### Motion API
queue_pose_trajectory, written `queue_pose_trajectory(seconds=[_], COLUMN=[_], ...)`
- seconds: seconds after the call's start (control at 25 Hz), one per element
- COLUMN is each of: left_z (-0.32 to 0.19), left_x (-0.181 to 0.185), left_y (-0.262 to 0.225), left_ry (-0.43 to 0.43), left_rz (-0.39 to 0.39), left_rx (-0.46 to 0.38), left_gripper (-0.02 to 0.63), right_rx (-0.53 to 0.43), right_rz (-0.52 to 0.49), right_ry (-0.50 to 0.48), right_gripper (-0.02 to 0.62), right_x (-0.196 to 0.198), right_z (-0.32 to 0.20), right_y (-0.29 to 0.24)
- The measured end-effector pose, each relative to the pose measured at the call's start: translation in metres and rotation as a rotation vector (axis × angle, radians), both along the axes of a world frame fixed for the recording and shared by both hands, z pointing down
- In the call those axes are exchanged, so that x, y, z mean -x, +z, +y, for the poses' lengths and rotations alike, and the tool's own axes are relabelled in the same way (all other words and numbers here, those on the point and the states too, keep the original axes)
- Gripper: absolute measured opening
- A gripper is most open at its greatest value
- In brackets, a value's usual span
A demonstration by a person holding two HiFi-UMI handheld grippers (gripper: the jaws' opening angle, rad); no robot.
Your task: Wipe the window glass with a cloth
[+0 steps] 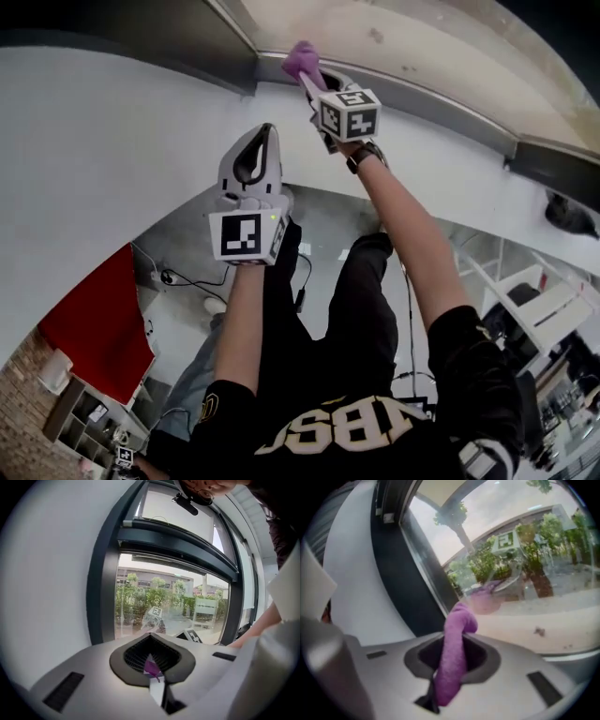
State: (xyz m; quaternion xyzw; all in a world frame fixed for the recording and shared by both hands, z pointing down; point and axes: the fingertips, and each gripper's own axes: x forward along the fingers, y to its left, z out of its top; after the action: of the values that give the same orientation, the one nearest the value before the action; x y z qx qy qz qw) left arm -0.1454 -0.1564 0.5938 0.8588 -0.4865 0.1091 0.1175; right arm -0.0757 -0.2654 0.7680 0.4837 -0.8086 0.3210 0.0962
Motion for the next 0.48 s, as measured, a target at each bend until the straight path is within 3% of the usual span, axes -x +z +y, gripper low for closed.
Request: queue_pose_trajectory(seconds=[0.12, 0.24, 0.36, 0.48], left_z=[-0.010, -0.016, -0.010, 0.003], left_x=[0.033, 0.045, 0.032, -0.005], left_y=[0.003, 0.007, 0.011, 0.009], left_ry=[-0.040, -0.088, -0.085, -0.050], left_rz=[-0.003, 0.021, 0.049, 0.118], left_rx=[-0.020, -0.018, -0.006, 0.001], left_gripper=[0.014, 0.014, 0.014, 0.014], right_rx=[-0.044, -0.045, -0.025, -0.013], right_rz=[0.081, 0.104, 0.105, 0.150], right_ry=[-0.110, -0.151, -0.097, -0.023], right_gripper=[0.079, 0.080, 0.079, 0.079], right_x=[0.052, 0.061, 0.019, -0.054], right_z=[-0.008, -0.014, -0.014, 0.000], right_y=[0.010, 0.016, 0.013, 0.011])
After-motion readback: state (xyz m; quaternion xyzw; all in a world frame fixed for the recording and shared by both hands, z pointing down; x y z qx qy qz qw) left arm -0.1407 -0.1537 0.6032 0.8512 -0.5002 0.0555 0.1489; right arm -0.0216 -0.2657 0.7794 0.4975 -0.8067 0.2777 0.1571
